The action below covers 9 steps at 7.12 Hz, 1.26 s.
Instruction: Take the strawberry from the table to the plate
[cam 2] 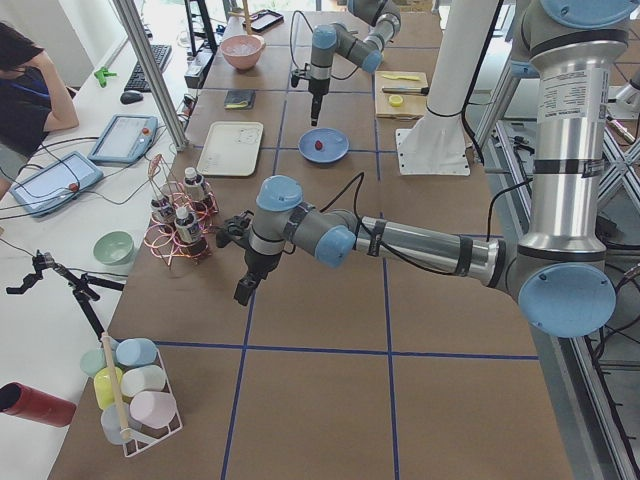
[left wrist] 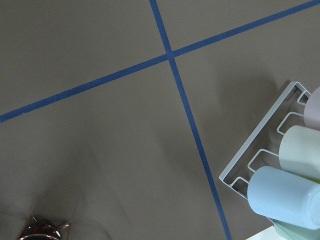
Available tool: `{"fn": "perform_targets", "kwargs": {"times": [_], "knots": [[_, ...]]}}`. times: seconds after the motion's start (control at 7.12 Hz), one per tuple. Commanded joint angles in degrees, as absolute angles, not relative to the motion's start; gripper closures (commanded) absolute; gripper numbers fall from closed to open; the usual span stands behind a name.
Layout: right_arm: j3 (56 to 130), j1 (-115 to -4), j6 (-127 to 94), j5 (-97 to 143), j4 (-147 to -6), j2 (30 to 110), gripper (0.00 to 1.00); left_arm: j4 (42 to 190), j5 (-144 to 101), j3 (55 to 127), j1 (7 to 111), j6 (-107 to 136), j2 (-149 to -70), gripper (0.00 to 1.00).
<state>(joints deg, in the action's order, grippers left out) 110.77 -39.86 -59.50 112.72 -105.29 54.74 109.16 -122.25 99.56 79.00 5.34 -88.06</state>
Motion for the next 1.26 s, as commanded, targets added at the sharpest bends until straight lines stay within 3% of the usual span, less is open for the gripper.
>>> {"fn": "perform_targets", "kwargs": {"times": [0.0, 0.28, 0.7, 1.12], "knots": [[117.41, -53.89, -40.97, 123.69, -107.93, 67.0, 0.0, 105.76, -125.74, 97.05, 84.61, 0.75, -87.54, 0.0], [116.03, -64.55, -20.5, 127.17, -108.02, 75.19, 0.0, 102.07, -132.85, 91.77, 90.24, -6.5, -87.98, 0.0], [104.71, -79.77, 5.56, 135.79, -107.93, 81.29, 0.0, 87.48, -134.73, 94.83, 90.35, -3.02, -90.87, 0.0], [101.96, -81.83, 8.35, 135.44, -107.75, 81.82, 0.0, 89.56, -134.91, 93.87, 90.35, -0.35, -89.3, 0.0]]}}
